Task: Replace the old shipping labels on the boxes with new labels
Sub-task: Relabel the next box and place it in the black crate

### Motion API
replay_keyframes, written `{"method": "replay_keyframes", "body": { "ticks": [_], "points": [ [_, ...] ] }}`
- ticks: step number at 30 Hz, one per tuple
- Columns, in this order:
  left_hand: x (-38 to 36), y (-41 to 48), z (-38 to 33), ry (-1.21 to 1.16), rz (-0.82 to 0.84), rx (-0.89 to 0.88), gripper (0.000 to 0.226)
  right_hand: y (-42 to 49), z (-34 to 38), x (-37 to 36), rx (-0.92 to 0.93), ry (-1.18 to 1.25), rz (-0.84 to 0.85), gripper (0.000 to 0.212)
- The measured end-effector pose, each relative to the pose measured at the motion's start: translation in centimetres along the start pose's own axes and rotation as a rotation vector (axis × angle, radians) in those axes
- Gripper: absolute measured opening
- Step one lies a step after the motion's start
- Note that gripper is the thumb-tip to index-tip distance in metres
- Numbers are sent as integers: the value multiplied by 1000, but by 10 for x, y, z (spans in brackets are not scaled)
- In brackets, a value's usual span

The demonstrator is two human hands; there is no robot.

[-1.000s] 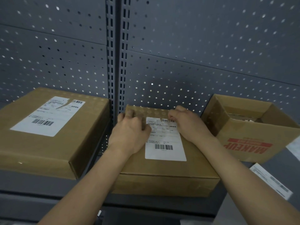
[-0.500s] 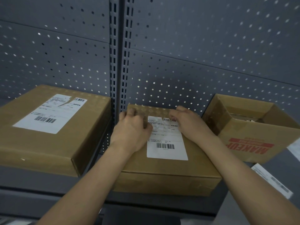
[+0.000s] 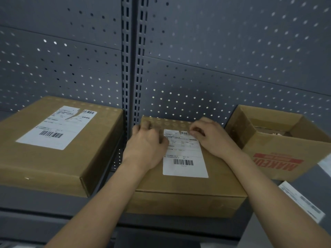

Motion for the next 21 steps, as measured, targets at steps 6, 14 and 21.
{"method": "replay_keyframes", "body": {
  "ticks": [6, 14, 21],
  "points": [
    [0, 0, 0, 4, 2, 3, 35, 11, 7, -11, -12, -219, 54, 16],
    [0, 0, 1, -7, -11, 0, 35, 8, 4, -14, 3, -292, 74, 17],
    [0, 0, 0, -4, 1, 6, 35, 2, -5, -3, -57, -31, 38, 14]
  ]
}}
Point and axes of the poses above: each hand's wrist, its own y-axis towards the middle knuckle, its own x-axis out of the back of the hand, z = x × y, the point moved 9 cm from there along y, towards the middle knuckle, and after that the axes turned 10 degrees about -x, right-handed, at the moved point
